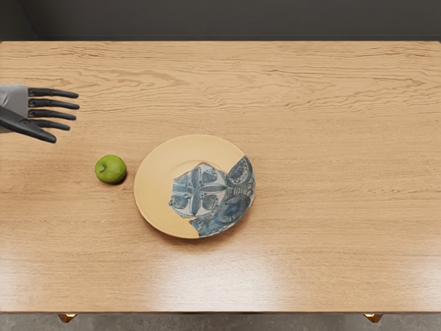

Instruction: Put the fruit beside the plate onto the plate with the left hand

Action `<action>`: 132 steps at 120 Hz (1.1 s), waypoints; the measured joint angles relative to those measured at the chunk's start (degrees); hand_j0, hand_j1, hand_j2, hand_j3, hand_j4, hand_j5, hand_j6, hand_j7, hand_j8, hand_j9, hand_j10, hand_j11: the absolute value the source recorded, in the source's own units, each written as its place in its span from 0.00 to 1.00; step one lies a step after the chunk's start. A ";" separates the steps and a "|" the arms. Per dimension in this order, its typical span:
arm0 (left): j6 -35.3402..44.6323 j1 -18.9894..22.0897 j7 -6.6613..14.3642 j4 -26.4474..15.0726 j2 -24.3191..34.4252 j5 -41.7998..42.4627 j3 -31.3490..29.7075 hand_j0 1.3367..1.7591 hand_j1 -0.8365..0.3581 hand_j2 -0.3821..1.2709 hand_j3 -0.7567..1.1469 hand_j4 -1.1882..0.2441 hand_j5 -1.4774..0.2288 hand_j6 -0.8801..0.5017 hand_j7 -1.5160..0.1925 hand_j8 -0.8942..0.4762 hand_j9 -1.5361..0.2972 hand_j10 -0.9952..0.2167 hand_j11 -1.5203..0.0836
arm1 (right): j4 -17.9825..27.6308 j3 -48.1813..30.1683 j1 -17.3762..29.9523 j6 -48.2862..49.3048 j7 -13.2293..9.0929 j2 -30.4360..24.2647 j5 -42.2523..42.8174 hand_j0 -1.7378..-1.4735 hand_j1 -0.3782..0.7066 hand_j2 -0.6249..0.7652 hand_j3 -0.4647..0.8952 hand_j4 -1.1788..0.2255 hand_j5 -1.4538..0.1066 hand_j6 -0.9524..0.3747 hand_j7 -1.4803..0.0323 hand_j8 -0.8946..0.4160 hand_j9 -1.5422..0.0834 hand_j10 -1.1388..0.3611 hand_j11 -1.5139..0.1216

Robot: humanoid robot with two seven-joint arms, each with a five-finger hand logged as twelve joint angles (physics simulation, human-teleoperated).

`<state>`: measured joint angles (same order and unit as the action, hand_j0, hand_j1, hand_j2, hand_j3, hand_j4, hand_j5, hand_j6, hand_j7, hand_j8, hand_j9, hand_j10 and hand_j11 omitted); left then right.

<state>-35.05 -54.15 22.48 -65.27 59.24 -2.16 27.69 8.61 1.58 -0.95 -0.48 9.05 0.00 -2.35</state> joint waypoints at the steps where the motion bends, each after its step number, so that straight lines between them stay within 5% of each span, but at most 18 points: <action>1: 0.00 -0.03 0.00 0.00 0.00 -0.01 0.04 0.76 0.75 0.26 0.40 0.66 0.68 0.46 0.70 0.47 0.66 0.62 0.75 | 0.00 0.00 -0.01 0.00 0.01 0.00 0.00 0.30 0.05 0.45 0.34 0.82 0.91 0.70 0.96 0.67 0.93 0.74 0.91; 37: 0.00 -1.83 0.35 -1.39 1.22 -0.07 0.59 0.76 0.75 0.26 0.40 0.66 0.68 0.46 0.70 0.47 0.66 0.62 0.75 | -0.02 0.00 -0.49 0.01 0.09 0.00 -0.01 0.30 0.05 0.45 0.34 0.82 0.91 0.70 0.96 0.67 0.93 0.74 0.91; 59: 0.64 -1.39 0.21 -17.02 11.08 -4.17 1.23 0.76 0.75 0.26 0.40 0.66 0.68 0.46 0.70 0.47 0.66 0.62 0.75 | -0.07 0.00 -0.61 0.01 0.08 0.00 -0.01 0.30 0.05 0.45 0.34 0.82 0.91 0.70 0.96 0.67 0.93 0.74 0.91; 72: 8.24 -1.08 0.31 -23.36 11.87 -8.91 1.03 0.76 0.75 0.26 0.40 0.66 0.68 0.46 0.70 0.47 0.66 0.62 0.75 | -0.08 0.00 -0.76 0.01 0.06 0.00 -0.01 0.30 0.05 0.45 0.34 0.82 0.91 0.70 0.96 0.67 0.93 0.74 0.91; 98: 24.58 -1.69 9.96 -27.50 11.68 -25.71 -0.34 0.76 0.75 0.26 0.40 0.66 0.68 0.46 0.70 0.47 0.66 0.62 0.75 | -0.09 0.00 -0.87 0.03 0.01 0.00 -0.02 0.30 0.05 0.45 0.34 0.82 0.91 0.70 0.96 0.67 0.93 0.74 0.91; 107: 27.28 -3.97 11.28 -27.80 11.75 -29.66 -1.56 0.76 0.75 0.26 0.40 0.65 0.68 0.46 0.70 0.47 0.66 0.61 0.75 | -0.09 0.00 -0.92 0.03 0.00 0.00 -0.02 0.30 0.05 0.45 0.34 0.82 0.91 0.70 0.96 0.67 0.93 0.74 0.91; 123: 30.89 -14.83 12.18 -28.00 9.84 -33.41 -9.93 0.76 0.75 0.26 0.40 0.65 0.68 0.45 0.70 0.47 0.66 0.61 0.75 | -0.05 0.00 -1.00 0.03 0.00 0.00 -0.02 0.30 0.05 0.45 0.34 0.82 0.91 0.70 0.96 0.67 0.93 0.74 0.91; 132: 32.63 -16.65 12.36 -28.63 6.35 -34.38 -14.58 0.76 0.75 0.26 0.40 0.65 0.68 0.45 0.70 0.47 0.66 0.61 0.75 | -0.04 -0.07 -1.30 0.03 0.00 0.00 -0.02 0.30 0.05 0.45 0.34 0.82 0.91 0.70 0.96 0.67 0.93 0.74 0.91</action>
<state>-2.42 -70.79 34.83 -93.91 65.59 -36.54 13.11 8.57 1.51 -2.25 -0.44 9.05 0.00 -2.37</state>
